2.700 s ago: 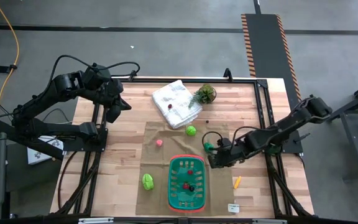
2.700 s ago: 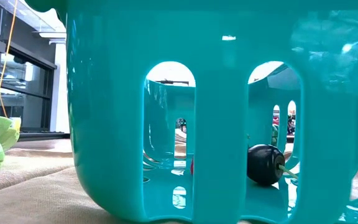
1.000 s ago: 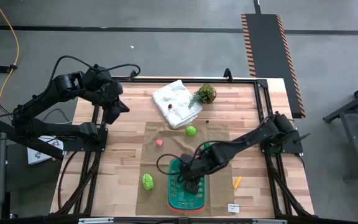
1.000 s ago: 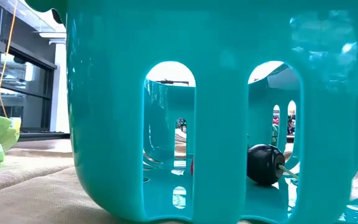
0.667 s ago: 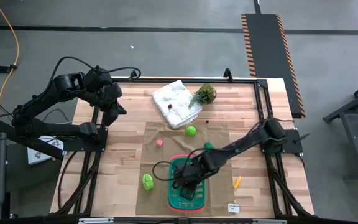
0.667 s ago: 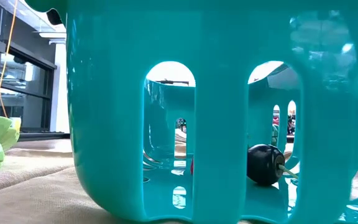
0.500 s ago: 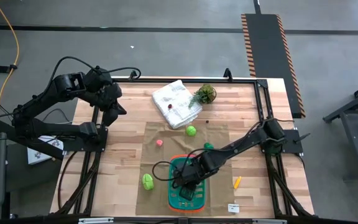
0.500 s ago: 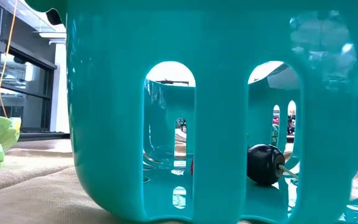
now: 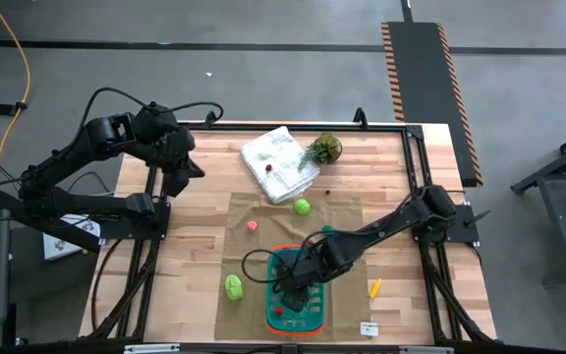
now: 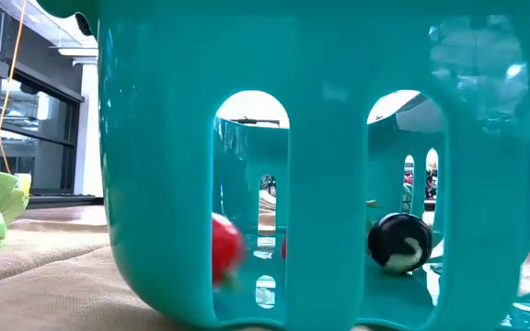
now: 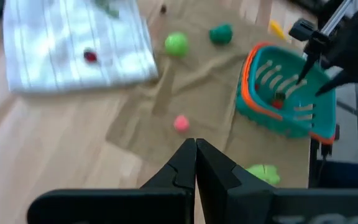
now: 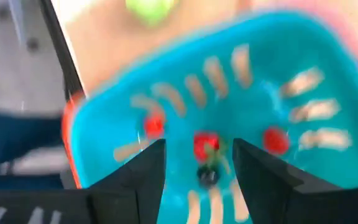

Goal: Pick and placing Produce into tupperware
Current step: Put the red cherry into the blue bin

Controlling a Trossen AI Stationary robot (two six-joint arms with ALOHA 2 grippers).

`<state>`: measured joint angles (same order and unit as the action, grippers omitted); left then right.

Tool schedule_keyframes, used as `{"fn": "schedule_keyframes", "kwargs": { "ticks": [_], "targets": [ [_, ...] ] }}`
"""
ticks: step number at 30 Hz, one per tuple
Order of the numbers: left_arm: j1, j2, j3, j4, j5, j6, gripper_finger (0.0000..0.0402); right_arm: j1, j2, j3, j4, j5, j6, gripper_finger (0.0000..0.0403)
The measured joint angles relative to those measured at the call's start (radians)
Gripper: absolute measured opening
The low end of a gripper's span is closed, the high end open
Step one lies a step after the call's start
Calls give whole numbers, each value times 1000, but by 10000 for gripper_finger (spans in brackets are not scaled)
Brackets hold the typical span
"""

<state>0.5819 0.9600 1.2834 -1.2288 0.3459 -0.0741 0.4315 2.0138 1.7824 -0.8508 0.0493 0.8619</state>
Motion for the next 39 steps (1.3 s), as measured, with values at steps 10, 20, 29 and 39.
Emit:
{"fn": "schedule_keyframes", "kwargs": {
  "ticks": [10,20,29,39],
  "targets": [
    [0,143,0,164,-9,51,1,-22,-197,13,-174,475,45,177],
    [1,350,0,274,-94,164,31,-57,-286,-34,-516,622,122,177],
    [2,454,0,387,-156,148,158,-222,-465,-410,-220,470,-78,177],
    [1,533,0,466,-182,88,206,-454,-748,-771,54,230,-167,177]
  ]
}}
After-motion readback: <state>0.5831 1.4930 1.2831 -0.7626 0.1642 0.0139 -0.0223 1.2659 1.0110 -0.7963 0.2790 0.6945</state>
